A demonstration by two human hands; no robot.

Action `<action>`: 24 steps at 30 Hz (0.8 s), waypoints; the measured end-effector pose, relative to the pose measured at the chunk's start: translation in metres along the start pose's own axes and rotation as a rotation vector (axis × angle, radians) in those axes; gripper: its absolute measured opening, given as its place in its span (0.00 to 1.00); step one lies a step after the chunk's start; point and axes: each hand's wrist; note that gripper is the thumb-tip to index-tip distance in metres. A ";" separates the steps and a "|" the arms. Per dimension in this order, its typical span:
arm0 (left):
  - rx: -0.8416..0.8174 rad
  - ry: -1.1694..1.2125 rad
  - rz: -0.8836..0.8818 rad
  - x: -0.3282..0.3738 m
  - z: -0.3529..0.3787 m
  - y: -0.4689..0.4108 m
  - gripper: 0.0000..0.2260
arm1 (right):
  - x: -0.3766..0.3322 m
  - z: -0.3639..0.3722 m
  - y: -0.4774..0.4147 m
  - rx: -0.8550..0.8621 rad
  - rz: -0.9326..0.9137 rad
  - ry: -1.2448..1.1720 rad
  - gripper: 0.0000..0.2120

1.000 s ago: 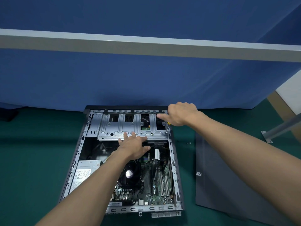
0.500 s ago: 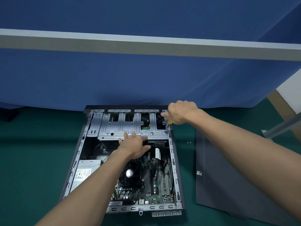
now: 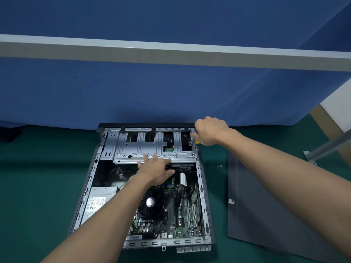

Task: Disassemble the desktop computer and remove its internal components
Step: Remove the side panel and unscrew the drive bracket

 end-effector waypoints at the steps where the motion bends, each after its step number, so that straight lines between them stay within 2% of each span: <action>1: 0.001 0.002 -0.002 0.000 0.000 0.000 0.26 | 0.001 -0.002 0.000 -0.031 -0.012 -0.042 0.09; 2: 0.001 0.002 -0.003 -0.001 0.000 0.001 0.26 | 0.002 -0.003 -0.002 -0.062 -0.024 -0.088 0.03; 4: -0.003 0.000 -0.002 -0.001 0.000 0.001 0.26 | 0.002 -0.004 -0.002 -0.107 -0.015 -0.127 0.04; 5: -0.006 -0.002 -0.001 0.000 0.000 0.000 0.26 | 0.002 -0.005 -0.001 -0.106 0.010 -0.110 0.07; 7: -0.007 -0.002 -0.002 0.000 0.000 0.000 0.26 | 0.001 -0.003 -0.001 -0.068 0.066 -0.022 0.21; 9: -0.007 -0.004 -0.005 0.000 -0.001 0.000 0.26 | -0.001 -0.001 0.000 0.003 0.085 0.060 0.26; 12: -0.009 -0.005 -0.004 0.000 -0.001 0.001 0.26 | -0.002 0.001 0.001 0.011 0.029 0.013 0.18; 15: -0.010 -0.003 -0.003 0.001 -0.001 0.001 0.26 | 0.000 -0.007 0.001 -0.082 -0.021 -0.102 0.02; 17: -0.012 -0.010 -0.001 0.001 -0.001 0.001 0.26 | 0.001 -0.008 0.001 -0.138 -0.035 -0.161 0.06; 19: -0.016 -0.012 0.002 0.000 -0.001 0.000 0.26 | 0.002 -0.004 0.000 -0.123 -0.021 -0.105 0.05; 21: -0.019 -0.009 0.002 0.000 -0.001 0.000 0.26 | 0.002 0.002 0.000 -0.045 0.017 0.013 0.19; 22: -0.019 -0.006 0.002 -0.001 -0.001 0.000 0.26 | 0.002 0.003 0.000 0.002 0.032 0.054 0.22; 24: -0.019 -0.001 0.005 -0.001 0.000 0.000 0.26 | 0.001 0.005 0.001 0.050 -0.009 0.067 0.20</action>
Point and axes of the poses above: each hand's wrist, its own y-axis away from the middle knuckle, its own z-axis out of the palm, x = y × z, and after that the axes turned 14 degrees about -y, right-handed
